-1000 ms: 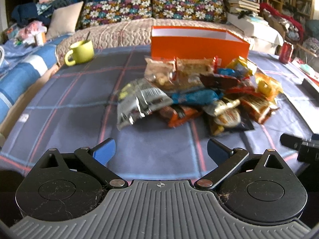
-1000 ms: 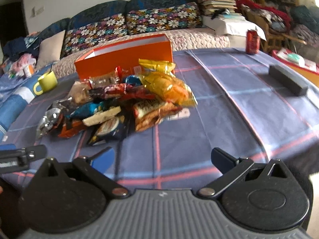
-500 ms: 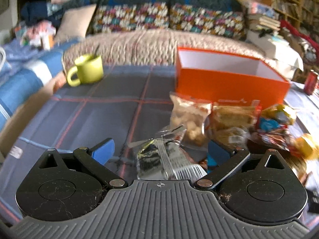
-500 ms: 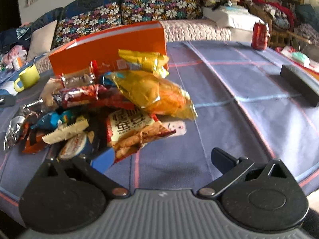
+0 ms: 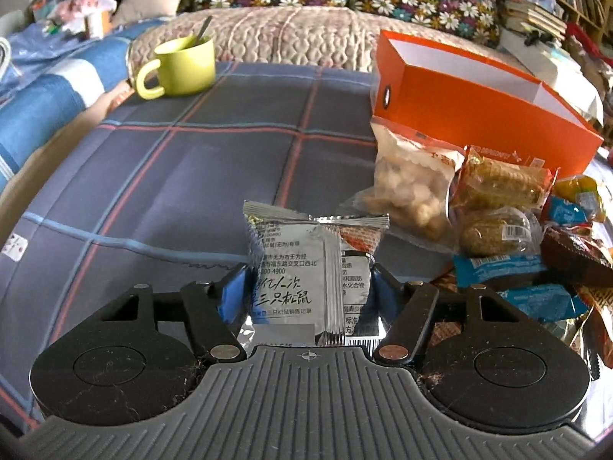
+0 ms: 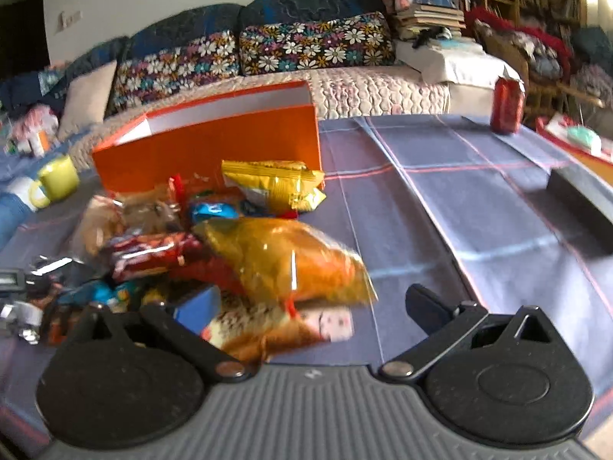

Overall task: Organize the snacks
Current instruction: 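Grasp a silver snack packet with the left tool while the right tool grasps an orange packet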

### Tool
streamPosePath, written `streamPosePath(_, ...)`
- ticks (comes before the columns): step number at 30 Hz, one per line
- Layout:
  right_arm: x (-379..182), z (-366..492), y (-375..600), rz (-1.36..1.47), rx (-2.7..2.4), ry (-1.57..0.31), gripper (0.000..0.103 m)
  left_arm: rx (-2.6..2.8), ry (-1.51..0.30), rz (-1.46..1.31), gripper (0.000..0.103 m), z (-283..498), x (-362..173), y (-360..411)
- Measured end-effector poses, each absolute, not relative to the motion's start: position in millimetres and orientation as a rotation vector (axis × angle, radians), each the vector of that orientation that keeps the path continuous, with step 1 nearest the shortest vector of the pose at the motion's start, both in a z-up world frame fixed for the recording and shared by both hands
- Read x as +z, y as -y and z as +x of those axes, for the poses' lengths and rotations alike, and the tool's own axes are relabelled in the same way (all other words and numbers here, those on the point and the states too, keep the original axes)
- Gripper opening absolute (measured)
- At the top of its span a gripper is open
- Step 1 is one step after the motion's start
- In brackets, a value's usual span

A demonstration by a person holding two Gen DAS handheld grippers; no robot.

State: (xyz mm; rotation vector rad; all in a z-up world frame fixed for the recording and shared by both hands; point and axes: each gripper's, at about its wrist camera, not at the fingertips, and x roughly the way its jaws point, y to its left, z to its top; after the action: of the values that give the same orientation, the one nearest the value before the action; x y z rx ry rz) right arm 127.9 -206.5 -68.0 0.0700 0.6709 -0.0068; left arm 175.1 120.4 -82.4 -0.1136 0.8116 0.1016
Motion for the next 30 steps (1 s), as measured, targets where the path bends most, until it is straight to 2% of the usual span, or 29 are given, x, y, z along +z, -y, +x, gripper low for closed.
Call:
streamPosePath(4, -83.1, 152.3, 206.7, 0.042, 0.001, -0.716, 0.103, 0.098, -0.807, -0.087, 0.039, 175.5, -83.2, -116.9)
streamPosePath(8, -86.3, 155.4, 245.9, 0.139, -0.104, -0.721, 0.103, 0.086, -0.800, -0.076, 0.042, 176.7, -81.7, -118.9)
streamPosePath(12, -88.1, 146.1, 276.6, 0.107, -0.215, -0.768, 0.103, 0.083, -0.790, -0.082, 0.045, 174.8, -79.3, -123.3)
streamPosePath(15, -75.6, 116.2, 276.1, 0.155, -0.154, -0.736, 0.103, 0.076, -0.737, -0.076, 0.054, 162.5, -70.3, -123.6)
streamPosePath(19, -64.0, 104.2, 247.5, 0.105, -0.086, -0.685, 0.103, 0.096, -0.698, -0.037, 0.056, 153.2, -56.4, -122.1)
streamPosePath(22, -44.7, 112.1, 248.5, 0.120, -0.077, -0.632, 0.103, 0.093, -0.673, -0.025, 0.063, 147.4, -49.5, -121.0)
streamPosePath(24, -36.0, 124.1, 249.1, 0.096, -0.076, -0.595, 0.103, 0.101, -0.677, -0.024, 0.063, 149.0, -51.4, -121.2)
streamPosePath(30, -73.5, 173.7, 245.9, 0.070, -0.080, -0.715, 0.102, 0.115, -0.723, -0.018, 0.063, 148.7, -64.9, -123.2)
